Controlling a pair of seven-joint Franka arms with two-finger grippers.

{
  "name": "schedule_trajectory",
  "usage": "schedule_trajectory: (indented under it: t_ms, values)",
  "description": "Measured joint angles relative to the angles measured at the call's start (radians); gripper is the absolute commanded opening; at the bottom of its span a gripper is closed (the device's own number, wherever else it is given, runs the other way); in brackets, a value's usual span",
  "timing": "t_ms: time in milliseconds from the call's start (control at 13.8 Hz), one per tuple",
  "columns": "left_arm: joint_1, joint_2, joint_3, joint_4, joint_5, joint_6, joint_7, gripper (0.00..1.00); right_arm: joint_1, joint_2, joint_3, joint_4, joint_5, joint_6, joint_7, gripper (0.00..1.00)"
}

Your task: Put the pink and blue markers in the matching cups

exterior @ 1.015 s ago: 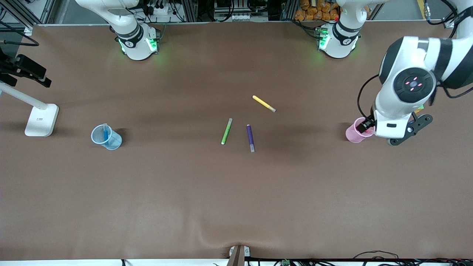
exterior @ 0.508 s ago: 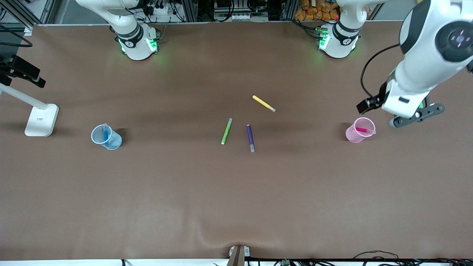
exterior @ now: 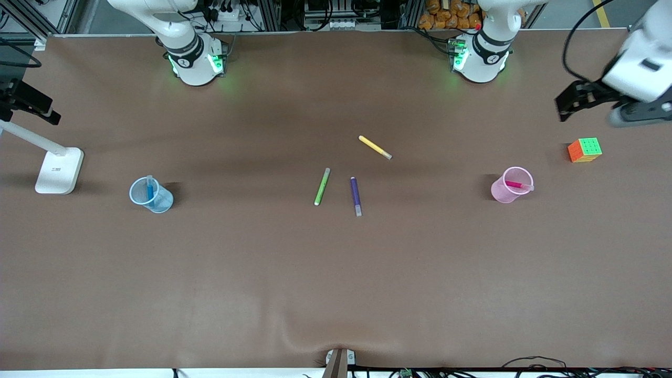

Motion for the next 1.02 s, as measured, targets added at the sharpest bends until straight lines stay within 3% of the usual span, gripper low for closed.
schedule_trajectory:
  t_ms: [363, 653, 1015]
  values:
    - [0.001, 0.004, 0.071, 0.022, -0.031, -0.002, 0.096, 1.00, 0.004, 0.000, -0.012, 0.000, 0.000, 0.000, 0.000, 1.00]
    - [-0.170, -0.001, 0.306, 0.010, -0.058, -0.012, 0.117, 1.00, 0.004, 0.001, -0.016, 0.000, 0.000, -0.001, 0.000, 1.00]
    - [-0.192, -0.060, 0.322, -0.060, -0.060, -0.012, 0.121, 1.00, 0.004, 0.001, -0.017, 0.000, 0.000, -0.001, 0.000, 1.00]
